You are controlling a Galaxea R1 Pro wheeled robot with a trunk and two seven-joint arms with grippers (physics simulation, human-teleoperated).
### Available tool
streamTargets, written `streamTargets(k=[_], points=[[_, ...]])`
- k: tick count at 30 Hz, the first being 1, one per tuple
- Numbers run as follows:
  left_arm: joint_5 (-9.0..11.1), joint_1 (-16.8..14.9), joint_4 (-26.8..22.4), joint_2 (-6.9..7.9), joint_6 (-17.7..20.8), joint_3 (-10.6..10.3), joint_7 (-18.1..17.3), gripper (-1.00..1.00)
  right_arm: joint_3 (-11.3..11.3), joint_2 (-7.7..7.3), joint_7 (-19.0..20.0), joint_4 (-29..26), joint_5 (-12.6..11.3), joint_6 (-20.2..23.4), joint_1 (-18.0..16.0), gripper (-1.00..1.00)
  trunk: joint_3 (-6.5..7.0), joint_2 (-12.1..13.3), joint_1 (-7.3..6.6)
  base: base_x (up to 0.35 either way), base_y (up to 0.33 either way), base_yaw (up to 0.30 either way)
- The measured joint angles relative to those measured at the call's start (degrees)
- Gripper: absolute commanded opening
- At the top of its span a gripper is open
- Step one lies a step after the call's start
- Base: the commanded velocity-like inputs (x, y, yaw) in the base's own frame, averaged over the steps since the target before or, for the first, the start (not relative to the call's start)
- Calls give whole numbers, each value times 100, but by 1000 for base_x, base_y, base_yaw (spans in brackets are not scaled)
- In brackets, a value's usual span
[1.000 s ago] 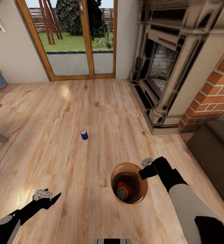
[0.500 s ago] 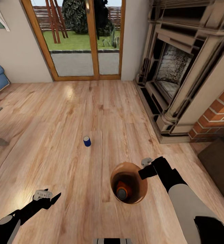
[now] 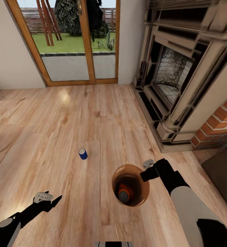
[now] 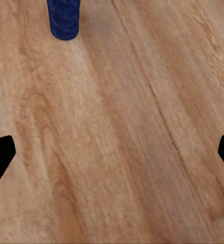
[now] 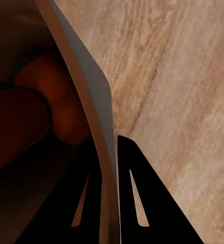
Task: Put the three can of soda from the living room inside the tash can in the kitchen.
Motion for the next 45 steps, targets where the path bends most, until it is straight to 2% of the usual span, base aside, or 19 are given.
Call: streamTargets(k=[15,45], points=[[-2,0,0,0,0,0,0,100,-6,35,0,0,7,-1,0,-100,7,0,0,312,104,-1],[-9,0,0,-2,-14,0,0,100,-7,42,-4,0,16,-21,0,-100,23,0,0,323,4,0]])
